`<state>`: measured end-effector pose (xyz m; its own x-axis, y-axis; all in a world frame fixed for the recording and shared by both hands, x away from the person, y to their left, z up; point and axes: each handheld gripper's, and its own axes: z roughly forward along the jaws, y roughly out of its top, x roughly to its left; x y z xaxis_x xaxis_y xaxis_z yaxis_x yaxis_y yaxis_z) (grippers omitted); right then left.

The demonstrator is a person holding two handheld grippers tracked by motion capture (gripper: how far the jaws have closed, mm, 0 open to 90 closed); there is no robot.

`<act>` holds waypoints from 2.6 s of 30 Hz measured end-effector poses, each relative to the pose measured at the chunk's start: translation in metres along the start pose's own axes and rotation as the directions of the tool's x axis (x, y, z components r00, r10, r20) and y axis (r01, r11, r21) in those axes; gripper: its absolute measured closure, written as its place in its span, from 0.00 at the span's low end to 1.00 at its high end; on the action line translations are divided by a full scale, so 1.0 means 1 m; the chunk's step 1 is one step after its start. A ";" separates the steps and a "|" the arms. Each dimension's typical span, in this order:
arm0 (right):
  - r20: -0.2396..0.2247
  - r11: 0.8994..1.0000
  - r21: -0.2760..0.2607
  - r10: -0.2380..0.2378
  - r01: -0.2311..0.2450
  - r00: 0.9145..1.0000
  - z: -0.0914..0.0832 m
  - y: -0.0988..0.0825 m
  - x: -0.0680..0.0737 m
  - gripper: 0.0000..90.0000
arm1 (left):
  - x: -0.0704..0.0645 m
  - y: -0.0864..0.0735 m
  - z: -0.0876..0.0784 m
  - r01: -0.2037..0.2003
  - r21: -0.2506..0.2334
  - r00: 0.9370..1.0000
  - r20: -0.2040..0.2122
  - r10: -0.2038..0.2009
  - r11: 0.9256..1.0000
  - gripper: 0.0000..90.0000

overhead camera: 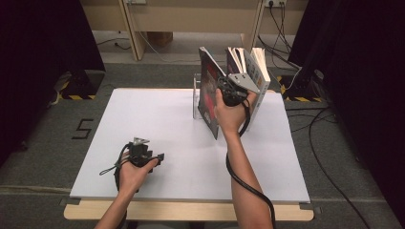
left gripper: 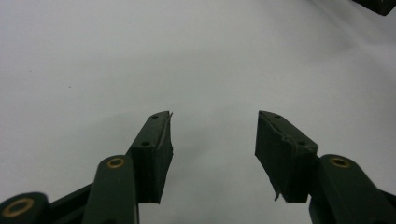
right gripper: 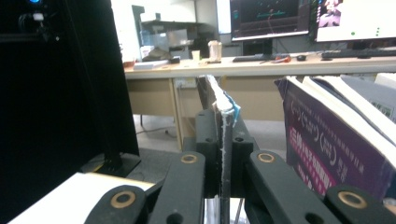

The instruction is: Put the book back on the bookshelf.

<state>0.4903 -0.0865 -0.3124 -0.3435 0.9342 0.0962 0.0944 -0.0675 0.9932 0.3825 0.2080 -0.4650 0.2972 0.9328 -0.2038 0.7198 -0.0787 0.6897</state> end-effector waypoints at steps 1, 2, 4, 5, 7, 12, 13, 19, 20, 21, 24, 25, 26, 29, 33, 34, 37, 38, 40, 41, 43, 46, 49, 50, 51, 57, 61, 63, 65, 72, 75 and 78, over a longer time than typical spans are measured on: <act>0.001 1.000 0.001 0.003 -0.003 1.000 0.001 0.001 0.000 0.97 | 0.000 0.000 0.000 -0.001 -0.001 1.000 0.001 0.001 1.000 0.50; 0.006 1.000 -0.005 0.004 -0.004 1.000 0.002 0.001 0.000 0.97 | 0.000 0.000 0.000 -0.002 0.000 1.000 0.001 0.002 1.000 0.50; 0.010 1.000 -0.007 0.001 -0.001 1.000 0.006 0.002 -0.002 0.97 | 0.000 0.000 0.000 -0.002 0.000 1.000 0.002 0.002 1.000 0.50; 0.016 1.000 -0.014 0.005 -0.005 1.000 0.007 0.002 -0.002 0.97 | 0.000 0.000 0.000 -0.001 -0.001 1.000 0.002 0.001 1.000 0.50; 0.017 1.000 -0.022 0.010 -0.010 1.000 0.011 0.002 -0.005 0.97 | 0.000 0.000 0.001 -0.001 -0.001 1.000 0.003 0.001 1.000 0.50; 0.021 0.999 -0.031 0.020 -0.019 1.000 0.019 0.005 -0.006 0.97 | 0.001 0.000 0.001 -0.001 0.001 1.000 0.003 0.001 1.000 0.50; 0.023 0.999 -0.025 0.021 -0.020 1.000 0.021 0.005 -0.005 0.97 | 0.001 0.000 0.001 0.000 0.000 1.000 0.003 0.000 1.000 0.50; 0.041 0.999 -0.046 0.021 -0.020 0.999 0.029 0.004 -0.008 0.97 | 0.002 0.000 0.001 -0.004 0.004 1.000 0.006 0.004 1.000 0.50; 0.042 0.999 -0.044 0.020 -0.018 0.999 0.030 0.004 -0.009 0.97 | 0.001 -0.001 0.001 -0.005 0.005 1.000 0.005 0.005 1.000 0.50; 0.045 0.999 -0.045 0.022 -0.020 0.999 0.031 0.004 -0.008 0.97 | 0.001 -0.001 0.001 -0.004 0.005 1.000 0.006 0.004 1.000 0.50; 0.046 0.999 -0.047 0.026 -0.023 0.999 0.033 0.005 -0.007 0.97 | 0.001 -0.001 0.001 -0.004 0.003 1.000 0.008 0.004 1.000 0.50; 0.050 0.999 -0.050 0.023 -0.021 0.998 0.034 0.005 -0.007 0.97 | 0.001 0.000 0.001 -0.005 0.004 1.000 0.008 0.005 1.000 0.50; 0.056 0.999 -0.051 0.017 -0.014 0.998 0.034 0.004 -0.007 0.97 | 0.001 0.000 0.001 -0.006 0.003 1.000 0.007 0.006 1.000 0.50; 0.064 0.998 -0.063 0.007 -0.003 0.998 0.033 -0.003 -0.007 0.97 | 0.001 -0.001 0.002 -0.005 0.005 1.000 0.008 0.005 1.000 0.50; 0.064 0.997 -0.068 -0.020 0.025 0.998 0.025 -0.010 -0.005 0.96 | 0.001 -0.002 0.002 -0.001 0.004 1.000 0.009 0.001 1.000 0.50; 0.064 0.997 -0.065 -0.027 0.031 0.998 0.022 -0.011 -0.004 0.96 | 0.001 -0.002 0.002 -0.003 0.006 1.000 0.010 0.003 1.000 0.50; 0.060 0.998 -0.042 -0.035 0.037 0.998 0.012 -0.015 -0.003 0.95 | 0.000 -0.002 0.003 -0.007 0.008 1.000 0.010 0.007 1.000 0.50; 0.059 0.998 -0.037 -0.040 0.042 0.997 0.010 -0.015 -0.002 0.95 | -0.001 -0.002 0.003 -0.008 0.009 1.000 0.013 0.008 1.000 0.50; 0.058 0.999 -0.015 -0.042 0.043 0.997 0.006 -0.015 -0.002 0.93 | -0.002 -0.002 0.004 -0.004 0.007 1.000 0.015 0.003 1.000 0.50; 0.057 0.999 -0.005 -0.038 0.038 0.998 0.004 -0.016 -0.002 0.92 | -0.002 -0.002 0.004 -0.001 0.007 1.000 0.017 0.001 1.000 0.50; 0.057 0.999 0.022 -0.036 0.035 0.998 0.002 -0.015 -0.004 0.90 | -0.002 -0.002 0.003 -0.001 0.007 1.000 0.019 0.001 1.000 0.50; 0.046 0.998 0.056 -0.011 0.009 0.999 0.001 -0.015 -0.005 0.86 | -0.001 -0.002 0.003 -0.002 0.007 1.000 0.018 0.001 1.000 0.50; 0.036 0.997 0.082 -0.008 0.005 0.999 0.003 -0.014 -0.006 0.85 | -0.002 -0.002 0.003 -0.001 0.007 1.000 0.018 0.001 1.000 0.50; 0.036 0.996 0.084 -0.011 0.008 0.999 0.004 -0.012 -0.008 0.84 | -0.002 -0.002 0.003 -0.001 0.007 1.000 0.019 0.001 1.000 0.50; 0.036 0.996 0.084 -0.011 0.008 0.999 0.004 -0.012 -0.008 0.84 | -0.002 -0.002 0.003 -0.001 0.007 1.000 0.019 0.001 1.000 0.50; 0.036 0.996 0.086 0.010 -0.013 0.999 0.007 -0.010 -0.009 0.82 | -0.001 -0.002 0.003 -0.001 0.008 1.000 0.016 0.001 1.000 0.50; 0.039 0.996 0.084 0.020 -0.023 0.999 0.007 -0.010 -0.010 0.80 | -0.001 -0.002 0.003 -0.002 0.006 1.000 0.018 0.002 1.000 0.50; 0.039 0.996 0.086 0.032 -0.036 0.999 0.008 -0.010 -0.010 0.78 | -0.001 -0.002 0.003 -0.002 0.007 1.000 0.019 0.002 1.000 0.50; 0.043 0.995 0.092 0.040 -0.044 0.998 0.009 -0.010 -0.010 0.75 | -0.002 -0.002 0.004 -0.001 0.007 1.000 0.019 0.001 1.000 0.50; 0.061 0.990 0.125 0.056 -0.063 0.997 0.013 -0.013 -0.008 0.78 | -0.001 -0.002 0.003 -0.003 0.008 1.000 0.018 0.003 1.000 0.50; 0.069 0.985 0.155 0.063 -0.074 0.996 0.014 -0.011 -0.008 0.87 | -0.001 -0.002 0.003 -0.004 0.009 1.000 0.019 0.004 1.000 0.50; 0.076 0.980 0.183 0.067 -0.080 0.995 0.016 -0.010 -0.008 0.95 | -0.001 -0.002 0.003 -0.006 0.010 1.000 0.019 0.006 1.000 0.50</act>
<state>0.5066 -0.0879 -0.3239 -0.2645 0.9515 0.1573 0.2907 -0.0768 0.9537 0.3826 0.2058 -0.4681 0.3133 0.9255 -0.2130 0.7243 -0.0877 0.6839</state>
